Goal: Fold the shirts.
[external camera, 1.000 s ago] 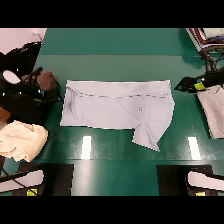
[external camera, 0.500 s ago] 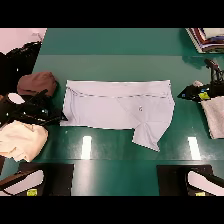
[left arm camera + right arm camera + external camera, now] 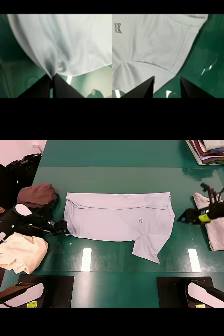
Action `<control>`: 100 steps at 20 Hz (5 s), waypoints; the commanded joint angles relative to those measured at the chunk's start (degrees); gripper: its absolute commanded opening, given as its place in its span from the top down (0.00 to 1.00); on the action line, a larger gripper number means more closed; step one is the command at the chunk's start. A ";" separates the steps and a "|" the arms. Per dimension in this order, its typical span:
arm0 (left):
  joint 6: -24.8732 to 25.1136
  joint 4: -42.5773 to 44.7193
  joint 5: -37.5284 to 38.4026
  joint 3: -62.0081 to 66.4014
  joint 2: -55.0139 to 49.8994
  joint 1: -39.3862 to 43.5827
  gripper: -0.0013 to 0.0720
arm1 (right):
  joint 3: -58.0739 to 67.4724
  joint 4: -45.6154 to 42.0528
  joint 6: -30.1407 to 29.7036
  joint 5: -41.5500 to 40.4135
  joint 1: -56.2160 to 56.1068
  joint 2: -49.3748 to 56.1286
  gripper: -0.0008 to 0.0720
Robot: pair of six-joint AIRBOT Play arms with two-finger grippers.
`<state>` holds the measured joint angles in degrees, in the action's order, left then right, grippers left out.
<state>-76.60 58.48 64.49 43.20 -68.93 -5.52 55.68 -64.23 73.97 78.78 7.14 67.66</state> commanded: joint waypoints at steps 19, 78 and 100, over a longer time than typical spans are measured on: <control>0.09 0.28 3.19 3.93 1.84 0.24 0.95 | -23.28 3.15 1.90 -11.56 -10.10 -6.19 0.97; -1.03 -8.37 -6.88 21.97 -10.67 12.83 0.95 | 22.80 16.70 -13.44 9.25 11.69 37.70 0.15; -3.17 -9.66 -12.85 33.88 -25.40 29.35 0.95 | 22.88 16.76 -14.64 8.33 -1.62 31.54 0.97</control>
<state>-78.63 48.99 51.66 72.31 -89.25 21.39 78.50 -48.25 58.85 86.63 5.98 102.19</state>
